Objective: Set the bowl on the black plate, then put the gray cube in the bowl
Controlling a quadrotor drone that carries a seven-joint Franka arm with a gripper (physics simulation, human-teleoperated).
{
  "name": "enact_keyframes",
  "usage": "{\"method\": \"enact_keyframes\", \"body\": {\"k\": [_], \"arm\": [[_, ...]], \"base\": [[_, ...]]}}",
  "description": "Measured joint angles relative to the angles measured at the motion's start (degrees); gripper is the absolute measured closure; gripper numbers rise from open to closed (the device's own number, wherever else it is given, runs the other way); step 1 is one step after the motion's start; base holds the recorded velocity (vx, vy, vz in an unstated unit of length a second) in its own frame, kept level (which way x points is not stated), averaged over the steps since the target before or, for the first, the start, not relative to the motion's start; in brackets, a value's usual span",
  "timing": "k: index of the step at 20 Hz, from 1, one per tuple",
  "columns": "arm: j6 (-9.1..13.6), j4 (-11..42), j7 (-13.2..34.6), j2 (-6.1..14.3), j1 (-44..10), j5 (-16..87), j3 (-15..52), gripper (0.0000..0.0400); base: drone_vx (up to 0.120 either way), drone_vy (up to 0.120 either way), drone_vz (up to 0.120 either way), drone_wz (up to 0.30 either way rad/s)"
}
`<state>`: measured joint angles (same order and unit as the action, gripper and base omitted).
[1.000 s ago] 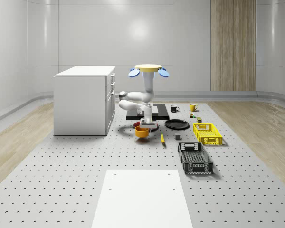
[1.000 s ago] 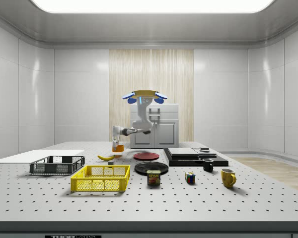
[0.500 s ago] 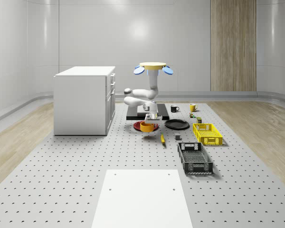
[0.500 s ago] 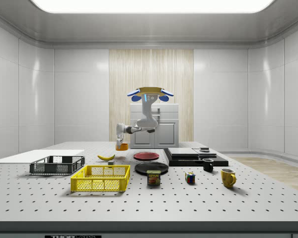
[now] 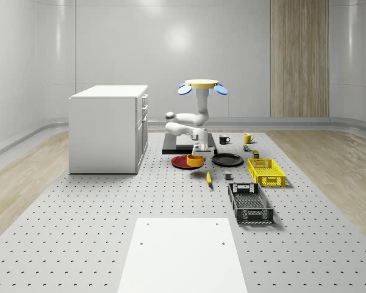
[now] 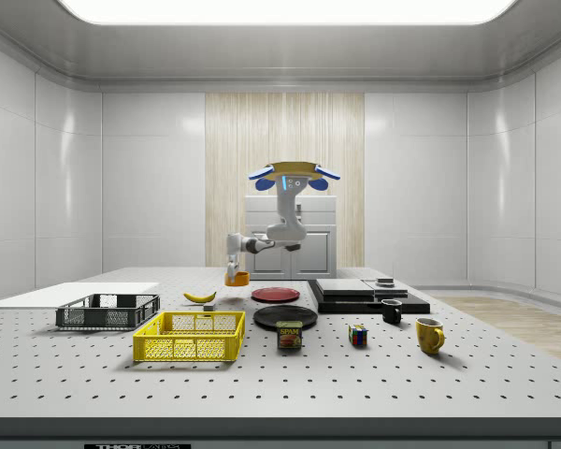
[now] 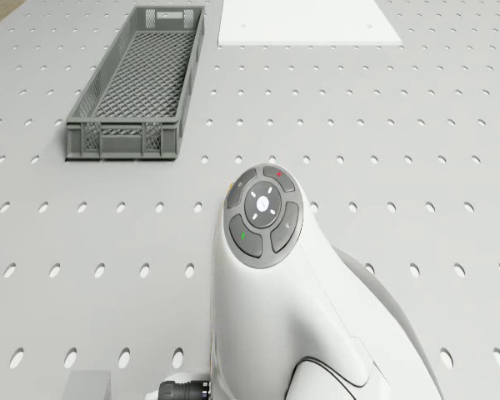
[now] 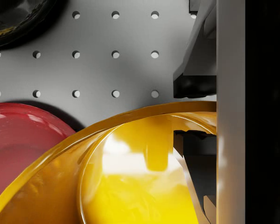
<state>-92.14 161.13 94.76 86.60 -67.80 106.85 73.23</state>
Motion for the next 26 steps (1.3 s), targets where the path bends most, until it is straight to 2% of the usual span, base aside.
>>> {"method": "enact_keyframes", "body": {"k": [26], "arm": [[-0.8,0.0,0.2,0.8,-0.3,-0.4,0.1,0.03]], "base": [[-0.12,0.12,0.0,0.0]]}}
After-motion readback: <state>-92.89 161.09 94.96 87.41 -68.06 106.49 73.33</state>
